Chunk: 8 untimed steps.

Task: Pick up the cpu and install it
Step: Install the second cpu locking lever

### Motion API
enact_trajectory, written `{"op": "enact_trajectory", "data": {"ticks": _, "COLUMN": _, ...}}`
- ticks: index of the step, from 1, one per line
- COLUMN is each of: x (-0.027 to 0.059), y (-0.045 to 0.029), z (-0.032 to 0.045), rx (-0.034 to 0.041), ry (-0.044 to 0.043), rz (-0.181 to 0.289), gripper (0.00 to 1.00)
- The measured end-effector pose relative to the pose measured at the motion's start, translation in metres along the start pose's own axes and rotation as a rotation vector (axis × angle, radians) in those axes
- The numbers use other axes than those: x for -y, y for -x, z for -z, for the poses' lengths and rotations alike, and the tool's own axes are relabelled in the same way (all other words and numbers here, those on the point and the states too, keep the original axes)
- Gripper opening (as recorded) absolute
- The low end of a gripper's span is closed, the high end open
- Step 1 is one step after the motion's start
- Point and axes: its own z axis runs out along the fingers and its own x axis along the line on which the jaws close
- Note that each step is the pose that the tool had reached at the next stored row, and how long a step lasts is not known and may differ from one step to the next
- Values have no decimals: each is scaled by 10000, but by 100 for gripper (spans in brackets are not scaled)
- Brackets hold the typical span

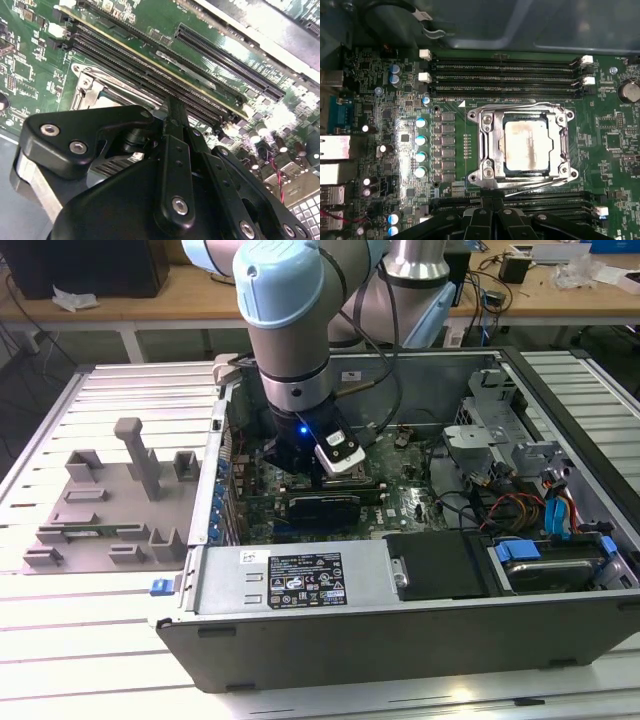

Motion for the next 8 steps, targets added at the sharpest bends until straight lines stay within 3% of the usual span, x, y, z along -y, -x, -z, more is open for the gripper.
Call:
{"op": "enact_trajectory", "data": {"ticks": 4, "x": 3, "y": -9, "z": -25, "rx": 17, "ry": 189, "rz": -18, "gripper": 11}}
{"op": "enact_trajectory", "data": {"ticks": 7, "x": 6, "y": -46, "z": -36, "rx": 57, "ry": 246, "rz": -20, "gripper": 11}}
{"op": "enact_trajectory", "data": {"ticks": 8, "x": 7, "y": -66, "z": -42, "rx": 84, "ry": 301, "rz": -23, "gripper": 11}}
